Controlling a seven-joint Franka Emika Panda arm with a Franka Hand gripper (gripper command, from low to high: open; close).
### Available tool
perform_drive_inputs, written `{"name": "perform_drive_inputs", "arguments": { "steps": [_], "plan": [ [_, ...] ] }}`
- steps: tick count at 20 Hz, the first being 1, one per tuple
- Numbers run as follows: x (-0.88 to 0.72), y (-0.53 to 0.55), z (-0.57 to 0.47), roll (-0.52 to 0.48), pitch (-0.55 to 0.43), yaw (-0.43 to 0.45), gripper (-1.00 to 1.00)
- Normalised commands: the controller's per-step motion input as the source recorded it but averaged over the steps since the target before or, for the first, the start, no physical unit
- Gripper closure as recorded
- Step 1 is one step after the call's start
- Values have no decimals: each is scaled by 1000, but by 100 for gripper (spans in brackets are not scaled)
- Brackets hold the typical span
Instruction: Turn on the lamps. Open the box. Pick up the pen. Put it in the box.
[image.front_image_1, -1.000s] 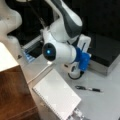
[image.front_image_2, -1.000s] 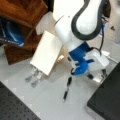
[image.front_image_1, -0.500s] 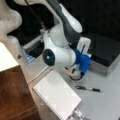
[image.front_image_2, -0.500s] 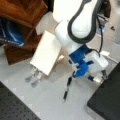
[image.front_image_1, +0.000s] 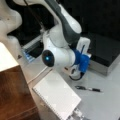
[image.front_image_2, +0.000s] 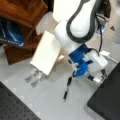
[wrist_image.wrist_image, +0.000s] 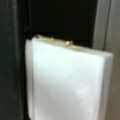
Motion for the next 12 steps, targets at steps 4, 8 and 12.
{"name": "perform_drive_inputs", "arguments": {
  "steps": [4, 8, 12],
  "plan": [
    [-3, -61, 0, 134, -3, -13, 100],
    [6, -18, -1, 117, -13, -22, 100],
    [16, 20, 15, 111, -8, -39, 100]
  ]
}}
